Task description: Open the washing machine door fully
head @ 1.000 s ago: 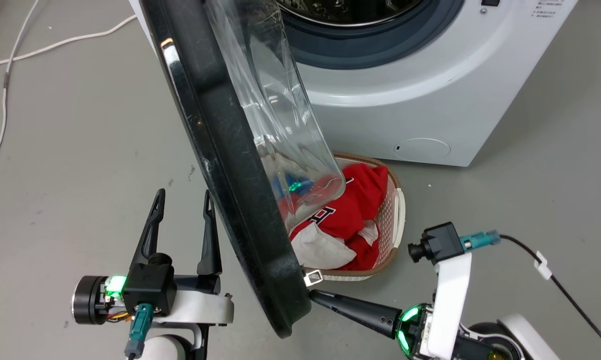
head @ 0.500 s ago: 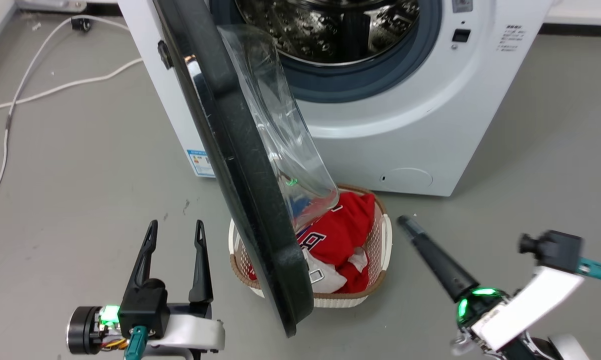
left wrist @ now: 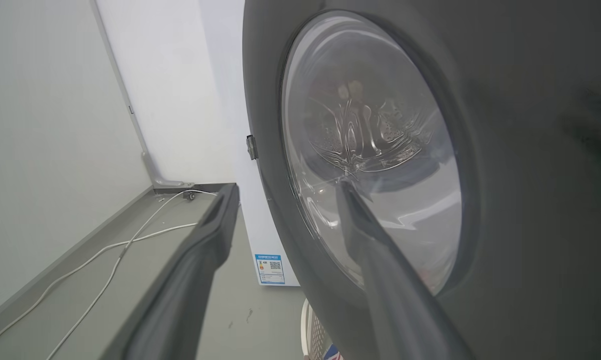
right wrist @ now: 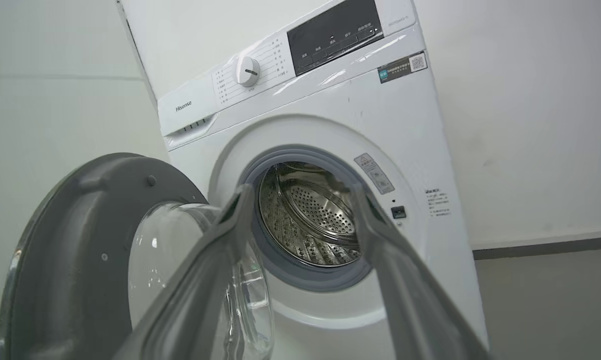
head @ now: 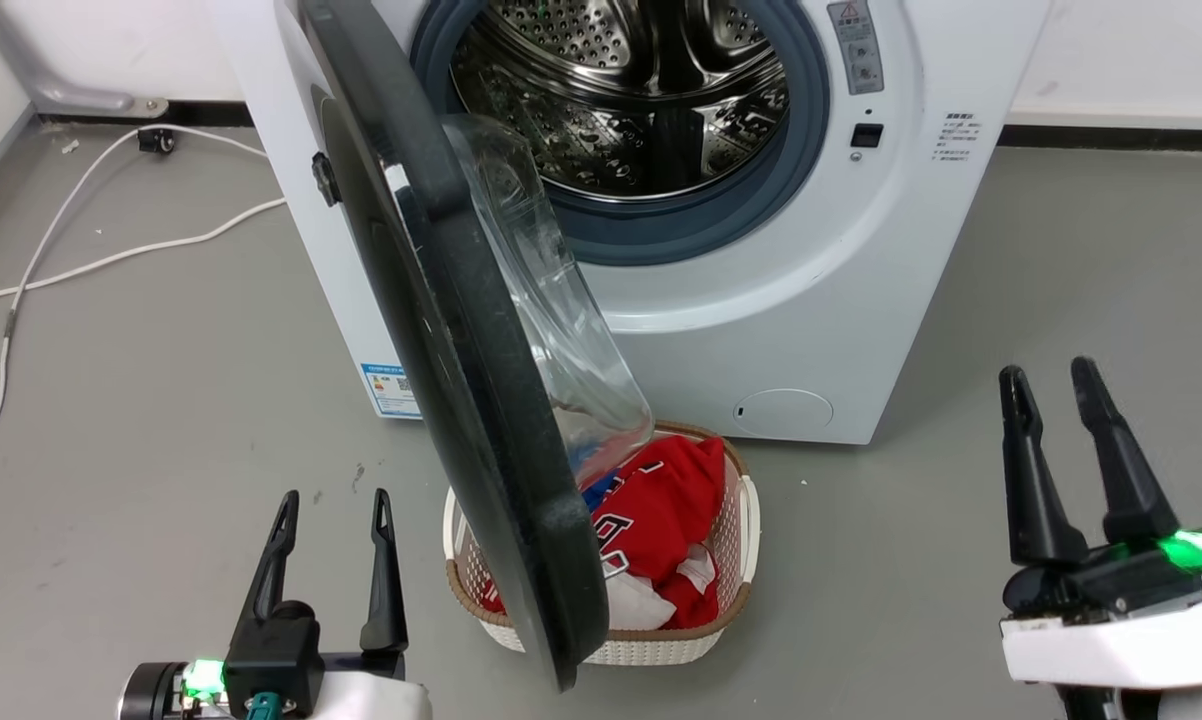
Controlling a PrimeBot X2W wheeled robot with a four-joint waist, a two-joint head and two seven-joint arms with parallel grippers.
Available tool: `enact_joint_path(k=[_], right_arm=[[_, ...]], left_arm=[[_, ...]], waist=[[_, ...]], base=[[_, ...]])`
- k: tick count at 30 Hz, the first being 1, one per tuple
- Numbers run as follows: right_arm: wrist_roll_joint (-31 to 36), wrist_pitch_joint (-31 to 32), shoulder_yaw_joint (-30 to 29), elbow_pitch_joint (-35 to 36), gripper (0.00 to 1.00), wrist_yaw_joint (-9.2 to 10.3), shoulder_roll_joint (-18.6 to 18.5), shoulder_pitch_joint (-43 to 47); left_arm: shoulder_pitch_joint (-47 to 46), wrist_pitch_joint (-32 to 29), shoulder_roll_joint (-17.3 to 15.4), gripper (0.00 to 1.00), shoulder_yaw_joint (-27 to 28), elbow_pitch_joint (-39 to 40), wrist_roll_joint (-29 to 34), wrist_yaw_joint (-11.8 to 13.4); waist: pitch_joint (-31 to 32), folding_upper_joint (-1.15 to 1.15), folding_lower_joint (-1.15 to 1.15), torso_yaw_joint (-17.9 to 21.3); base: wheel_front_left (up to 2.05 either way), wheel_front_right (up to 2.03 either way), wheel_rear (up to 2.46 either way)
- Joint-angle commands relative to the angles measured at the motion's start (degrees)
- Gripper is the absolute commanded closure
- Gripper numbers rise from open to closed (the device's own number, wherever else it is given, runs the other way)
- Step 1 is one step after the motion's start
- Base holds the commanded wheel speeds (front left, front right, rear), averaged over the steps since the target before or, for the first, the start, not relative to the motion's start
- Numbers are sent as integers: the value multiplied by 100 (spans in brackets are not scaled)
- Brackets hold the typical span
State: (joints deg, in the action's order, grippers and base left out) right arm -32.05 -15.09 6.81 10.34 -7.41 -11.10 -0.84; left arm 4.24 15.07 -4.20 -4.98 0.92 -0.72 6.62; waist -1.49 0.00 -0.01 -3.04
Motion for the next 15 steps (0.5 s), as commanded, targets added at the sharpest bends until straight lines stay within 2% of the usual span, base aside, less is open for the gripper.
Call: enact_joint_path(k=[1, 7, 10, 15], right_arm=[[264, -5, -50, 32, 0, -14, 50, 148], [1918, -8, -588, 154, 0, -8, 470, 473], [2392, -9, -758, 18, 0, -8, 590, 623], [2671, -9, -930, -184, 0, -7, 751, 862]], left_arm=[[56, 16, -12, 0, 14, 20, 16, 15], [134, 16, -16, 0, 37, 35, 18, 9], [147, 15, -11, 0, 37, 39, 15, 1], [178, 16, -5, 0, 25, 21, 16, -19]], waist=[[28, 0, 1, 17], [97, 0, 1, 53], [125, 0, 1, 52], [183, 0, 1, 39]], base=[[0, 0, 0], [0, 0, 0], [0, 0, 0], [0, 0, 0]])
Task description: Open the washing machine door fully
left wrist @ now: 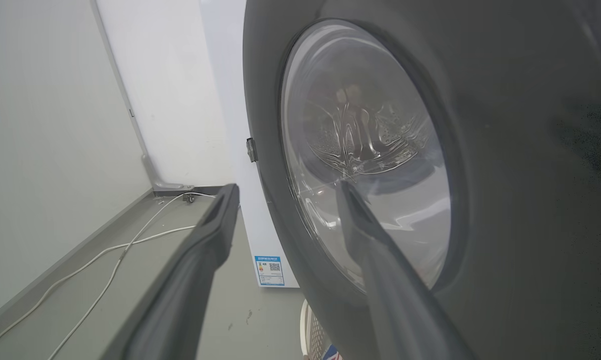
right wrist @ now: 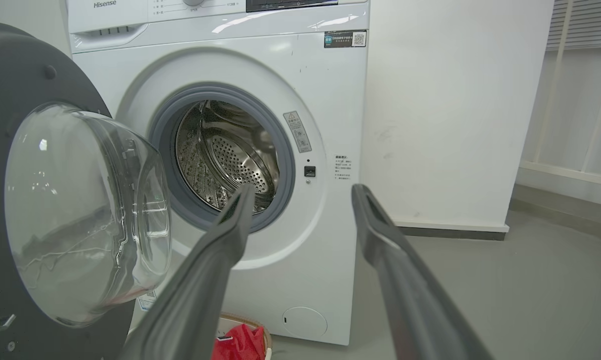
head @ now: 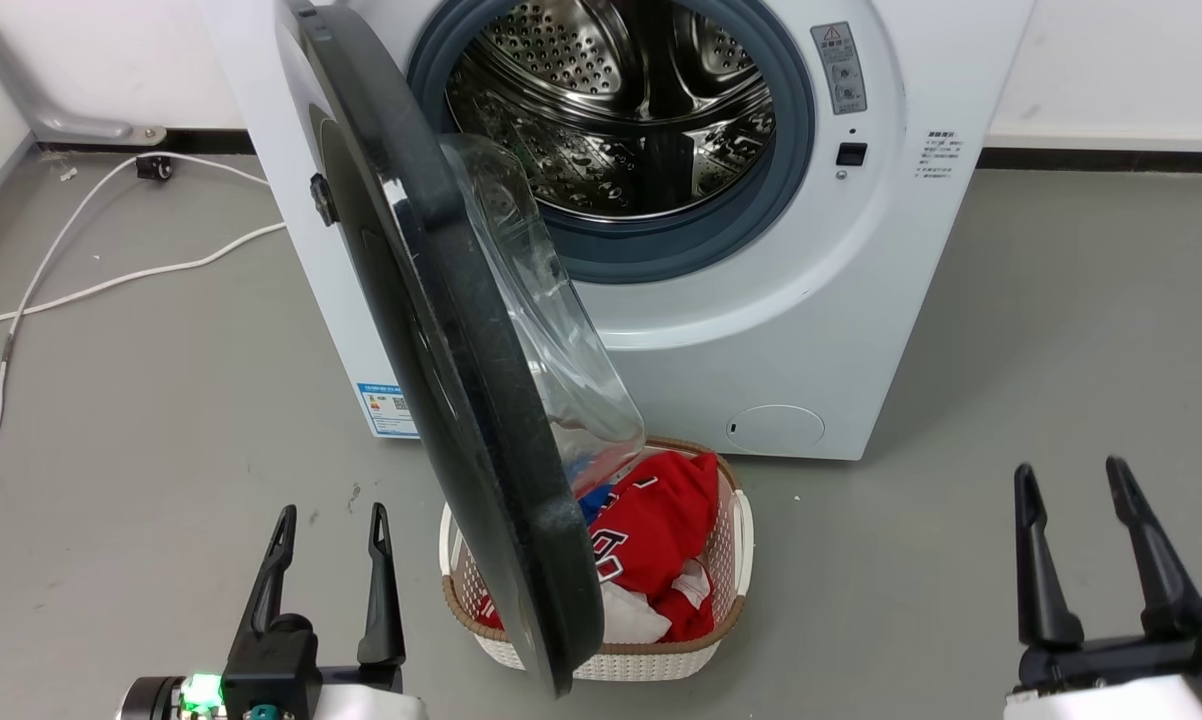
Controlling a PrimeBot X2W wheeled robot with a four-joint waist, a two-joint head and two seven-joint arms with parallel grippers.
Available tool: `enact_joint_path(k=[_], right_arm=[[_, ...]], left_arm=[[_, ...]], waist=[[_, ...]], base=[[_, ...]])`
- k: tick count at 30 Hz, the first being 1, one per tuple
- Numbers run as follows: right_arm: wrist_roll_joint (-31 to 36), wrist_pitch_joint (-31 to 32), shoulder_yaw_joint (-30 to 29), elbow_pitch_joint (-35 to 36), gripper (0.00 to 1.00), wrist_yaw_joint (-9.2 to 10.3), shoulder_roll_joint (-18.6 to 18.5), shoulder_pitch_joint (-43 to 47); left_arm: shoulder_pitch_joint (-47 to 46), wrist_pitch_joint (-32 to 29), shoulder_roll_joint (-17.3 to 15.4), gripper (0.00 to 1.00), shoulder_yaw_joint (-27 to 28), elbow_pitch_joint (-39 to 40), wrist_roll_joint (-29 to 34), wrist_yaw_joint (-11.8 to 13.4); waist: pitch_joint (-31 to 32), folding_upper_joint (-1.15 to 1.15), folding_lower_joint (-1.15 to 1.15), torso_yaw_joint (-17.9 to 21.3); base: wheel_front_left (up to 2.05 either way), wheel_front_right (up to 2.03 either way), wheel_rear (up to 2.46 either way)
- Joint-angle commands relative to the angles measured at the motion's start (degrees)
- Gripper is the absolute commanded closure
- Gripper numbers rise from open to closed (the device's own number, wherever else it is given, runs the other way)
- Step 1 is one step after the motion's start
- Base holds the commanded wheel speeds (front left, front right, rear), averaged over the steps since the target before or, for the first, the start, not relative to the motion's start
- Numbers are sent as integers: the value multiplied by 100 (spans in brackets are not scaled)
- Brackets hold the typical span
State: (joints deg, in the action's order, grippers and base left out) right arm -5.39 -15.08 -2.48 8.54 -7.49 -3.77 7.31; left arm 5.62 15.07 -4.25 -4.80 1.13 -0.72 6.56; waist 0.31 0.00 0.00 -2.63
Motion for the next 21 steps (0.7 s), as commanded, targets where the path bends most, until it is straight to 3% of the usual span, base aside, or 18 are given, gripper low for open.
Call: enact_joint_path(k=[1, 21], right_arm=[[58, -11, -15, -15, 0, -1, 38, 89], [-506, -11, 2, -419, 0, 0, 98, 602]], left_arm=[[44, 16, 0, 0, 10, -2, 16, -17], [134, 15, 41, 0, 5, -152, -95, -141]], waist=[[12, 0, 0, -4], [143, 0, 0, -52]], base=[[0, 0, 0], [0, 0, 0]])
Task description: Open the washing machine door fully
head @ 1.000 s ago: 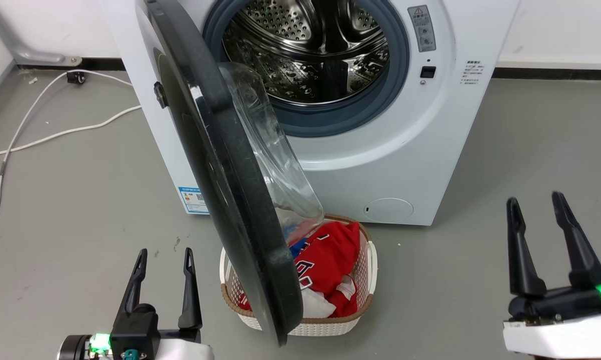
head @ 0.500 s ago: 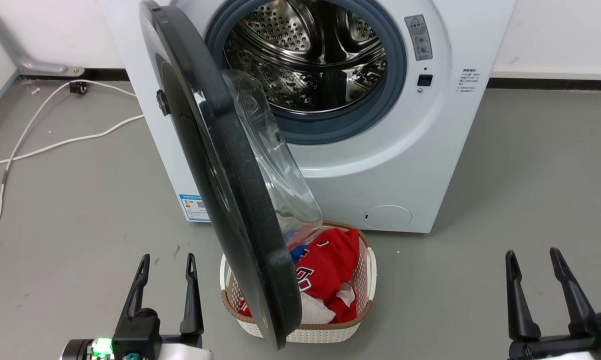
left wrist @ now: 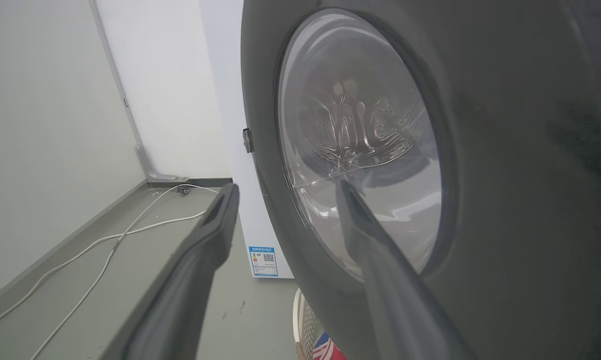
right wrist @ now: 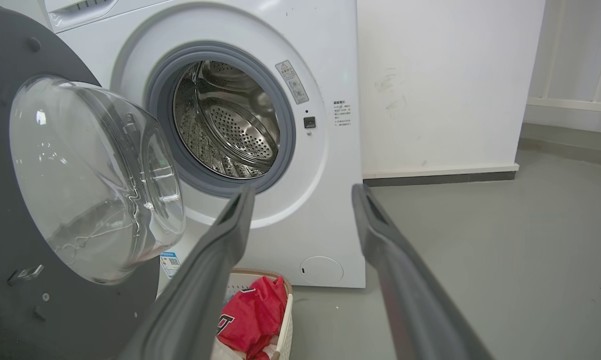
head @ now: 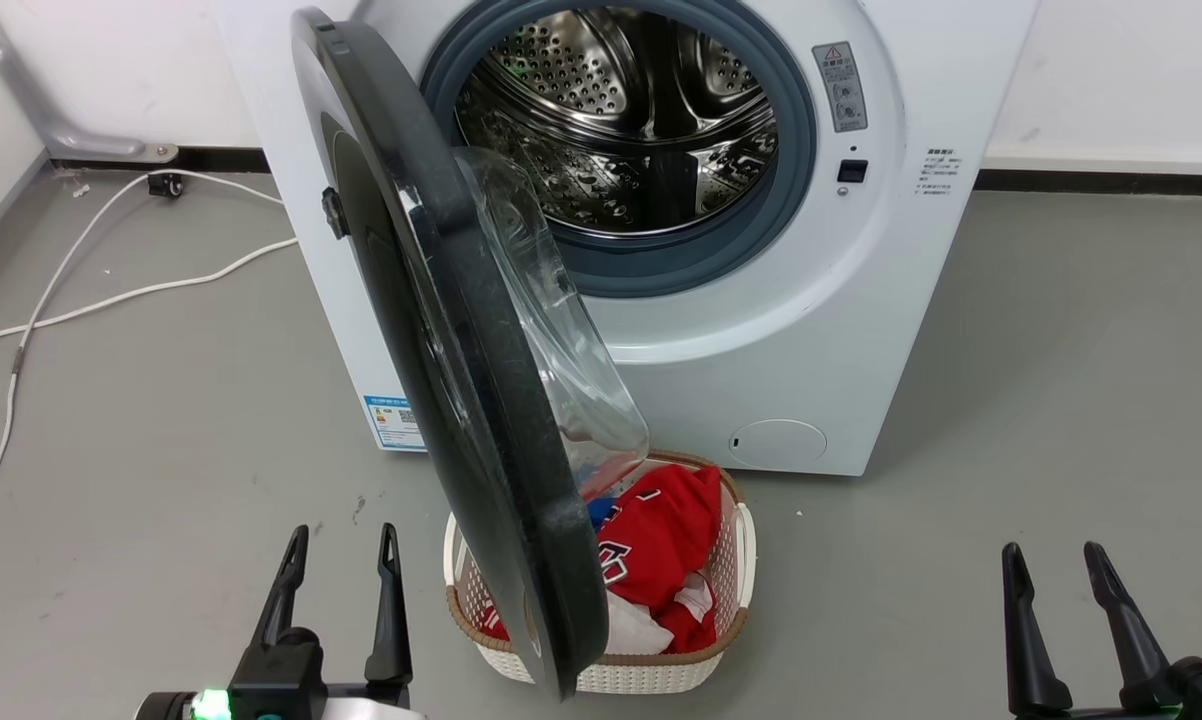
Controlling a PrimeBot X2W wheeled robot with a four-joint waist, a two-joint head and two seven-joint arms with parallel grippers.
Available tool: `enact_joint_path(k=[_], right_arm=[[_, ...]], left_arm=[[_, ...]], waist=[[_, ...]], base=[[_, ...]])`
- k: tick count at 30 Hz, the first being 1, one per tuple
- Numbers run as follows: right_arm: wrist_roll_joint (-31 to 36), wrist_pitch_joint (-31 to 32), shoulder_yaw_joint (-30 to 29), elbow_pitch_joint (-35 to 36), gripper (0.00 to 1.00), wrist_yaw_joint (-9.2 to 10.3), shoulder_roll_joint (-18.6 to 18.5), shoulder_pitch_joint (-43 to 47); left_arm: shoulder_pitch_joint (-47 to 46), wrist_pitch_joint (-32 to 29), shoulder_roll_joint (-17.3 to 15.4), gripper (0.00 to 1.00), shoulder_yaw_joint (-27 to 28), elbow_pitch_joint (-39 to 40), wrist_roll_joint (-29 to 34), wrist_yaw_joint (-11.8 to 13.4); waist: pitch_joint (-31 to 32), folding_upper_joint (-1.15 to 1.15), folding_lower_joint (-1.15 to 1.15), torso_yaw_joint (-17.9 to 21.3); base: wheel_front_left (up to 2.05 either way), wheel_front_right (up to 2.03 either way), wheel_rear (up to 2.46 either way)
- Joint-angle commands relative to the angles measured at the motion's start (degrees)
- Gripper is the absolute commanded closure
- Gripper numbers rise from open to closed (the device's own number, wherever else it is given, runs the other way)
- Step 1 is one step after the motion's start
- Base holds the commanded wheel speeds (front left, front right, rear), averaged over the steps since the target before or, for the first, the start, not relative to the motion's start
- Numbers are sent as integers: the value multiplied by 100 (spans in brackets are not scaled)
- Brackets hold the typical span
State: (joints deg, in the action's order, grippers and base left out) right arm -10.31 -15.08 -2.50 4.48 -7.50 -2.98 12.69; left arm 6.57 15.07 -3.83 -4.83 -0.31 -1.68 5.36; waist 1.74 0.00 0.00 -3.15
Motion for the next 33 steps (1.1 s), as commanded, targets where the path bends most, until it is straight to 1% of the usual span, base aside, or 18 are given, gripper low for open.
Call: enact_joint_path(k=[1, 5, 6, 7, 10, 13, 19, 23, 27, 33], right_arm=[[-13, -11, 9, -18, 0, 1, 19, 64], [-2, -11, 12, -30, 0, 1, 19, 52], [11, -12, 10, -30, 0, 1, 19, 45], [25, -12, 10, -32, 0, 1, 19, 38], [53, -12, 6, -26, 0, 1, 18, 26], [71, -12, 5, -23, 0, 1, 19, 20], [78, -12, -6, -12, 0, 1, 19, -17], [73, -12, 5, 7, 0, 1, 18, -39], [81, -12, 23, 5, 0, 1, 18, -42], [99, -12, 36, -1, 0, 1, 18, -57]], left_arm=[[44, 16, 2, 0, 14, -15, -6, -17], [66, 15, 20, 0, 36, -48, -41, -32], [57, 16, 20, 64, 53, -57, -32, -18], [51, 16, 18, 100, 66, -78, 3, 13], [-19, 16, 14, 100, 111, -64, 62, 68], [-134, 16, -23, 100, 203, 34, 31, 67], [-471, 15, -159, 100, 403, 477, 57, 41], [-825, 15, -291, 100, 453, 1002, 198, 66], [-1152, 15, -431, 100, 337, 1522, 394, 80], [-1571, 14, -572, 100, -82, 2099, 611, -25]], waist=[[4, 0, 0, 1], [9, 0, 0, 7], [7, 0, 0, 9], [4, 0, 0, 10], [-1, 0, 0, 2], [-2, 0, 0, -14], [-2, 0, 0, -41], [4, 0, 0, -46], [11, 0, 0, -32], [1, 0, 0, -1]], base=[[0, 0, 0], [0, 0, 0], [0, 0, 0], [0, 0, 0], [0, 0, 0], [0, 0, 0], [0, 0, 0], [0, 0, 0], [0, 0, 0], [0, 0, 0]])
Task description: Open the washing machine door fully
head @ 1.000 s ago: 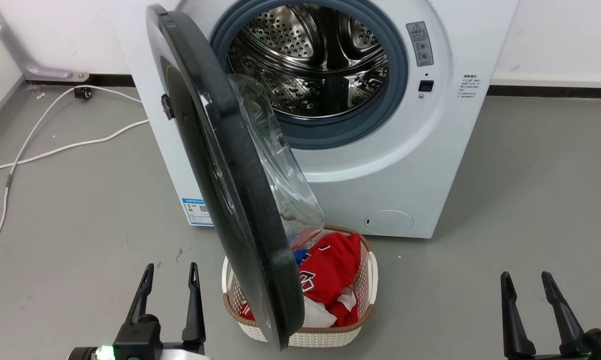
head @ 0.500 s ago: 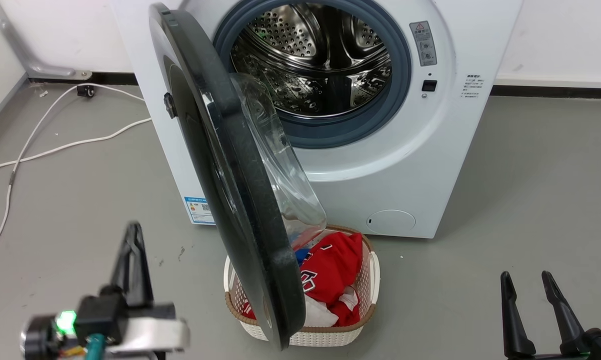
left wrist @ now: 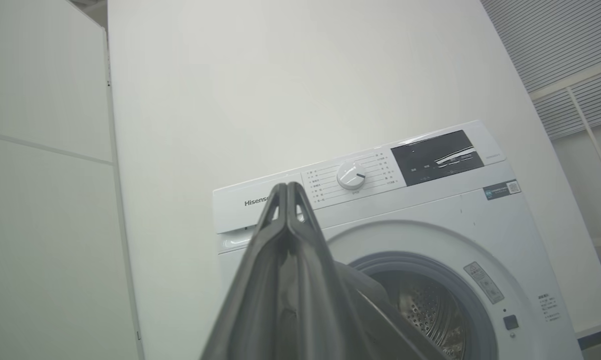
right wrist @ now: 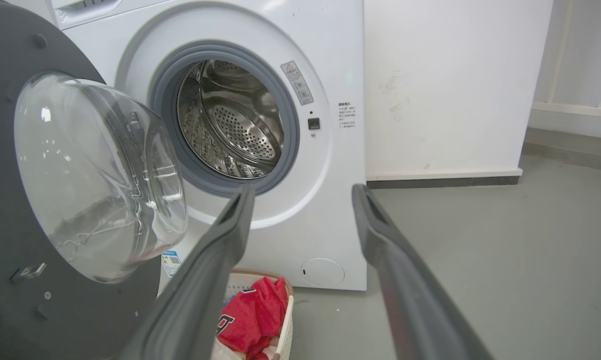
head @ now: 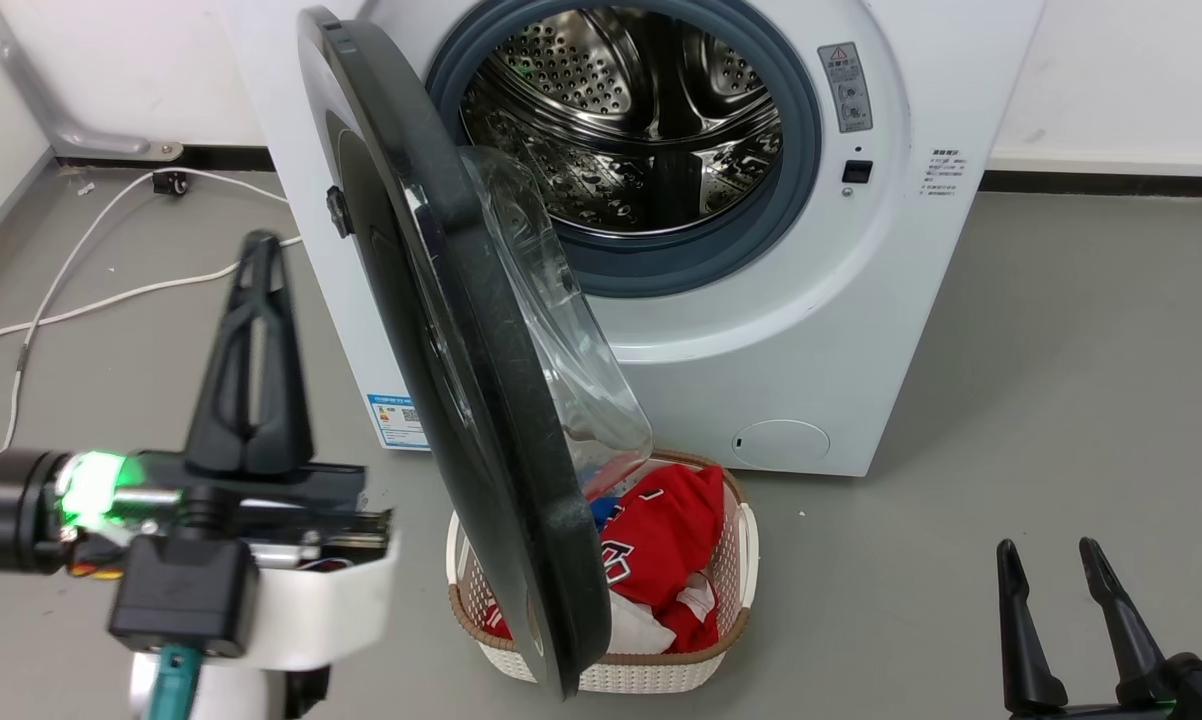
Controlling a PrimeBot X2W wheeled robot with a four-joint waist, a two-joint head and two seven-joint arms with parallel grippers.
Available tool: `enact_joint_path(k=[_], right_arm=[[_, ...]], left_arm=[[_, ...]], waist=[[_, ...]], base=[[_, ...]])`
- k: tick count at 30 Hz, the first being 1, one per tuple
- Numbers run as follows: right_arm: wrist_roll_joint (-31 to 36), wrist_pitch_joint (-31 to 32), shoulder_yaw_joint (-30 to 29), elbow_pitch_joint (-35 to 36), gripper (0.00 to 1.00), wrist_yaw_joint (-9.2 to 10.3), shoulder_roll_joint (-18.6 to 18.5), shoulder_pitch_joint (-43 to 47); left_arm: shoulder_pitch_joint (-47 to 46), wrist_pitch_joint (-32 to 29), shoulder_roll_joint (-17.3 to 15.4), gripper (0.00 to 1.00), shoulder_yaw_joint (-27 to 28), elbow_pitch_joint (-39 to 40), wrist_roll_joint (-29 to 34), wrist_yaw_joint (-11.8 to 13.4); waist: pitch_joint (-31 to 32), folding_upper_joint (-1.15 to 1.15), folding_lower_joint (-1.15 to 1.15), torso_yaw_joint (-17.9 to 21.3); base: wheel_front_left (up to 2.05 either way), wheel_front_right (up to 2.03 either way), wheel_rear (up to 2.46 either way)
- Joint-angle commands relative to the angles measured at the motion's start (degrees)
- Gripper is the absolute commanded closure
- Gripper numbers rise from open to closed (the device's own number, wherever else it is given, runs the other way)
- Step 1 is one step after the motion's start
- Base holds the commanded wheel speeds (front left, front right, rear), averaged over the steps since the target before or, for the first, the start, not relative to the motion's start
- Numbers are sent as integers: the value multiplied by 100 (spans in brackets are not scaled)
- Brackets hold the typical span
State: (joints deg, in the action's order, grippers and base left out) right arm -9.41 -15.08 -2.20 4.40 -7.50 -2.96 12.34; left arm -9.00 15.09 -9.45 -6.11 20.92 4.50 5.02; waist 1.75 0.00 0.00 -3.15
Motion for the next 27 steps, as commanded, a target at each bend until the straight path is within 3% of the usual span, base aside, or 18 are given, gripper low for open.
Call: enact_joint_path(k=[1, 14, 27], right_arm=[[10, -12, 6, 7, 0, 1, 16, -26], [23, -12, 31, 13, 0, 1, 16, 24], [35, -12, 59, -27, 0, 1, 16, 23]], left_arm=[[-64, 12, -21, 100, -42, 32, 36, -14], [-419, 3, 174, 100, -1460, 309, 386, -401], [-244, -115, 434, 100, -2744, -155, 261, -792]], waist=[[-1, 0, 0, 3], [35, 0, 0, 32], [-2, 0, 0, 12]], base=[[0, 0, 0], [0, 0, 0], [0, 0, 0]])
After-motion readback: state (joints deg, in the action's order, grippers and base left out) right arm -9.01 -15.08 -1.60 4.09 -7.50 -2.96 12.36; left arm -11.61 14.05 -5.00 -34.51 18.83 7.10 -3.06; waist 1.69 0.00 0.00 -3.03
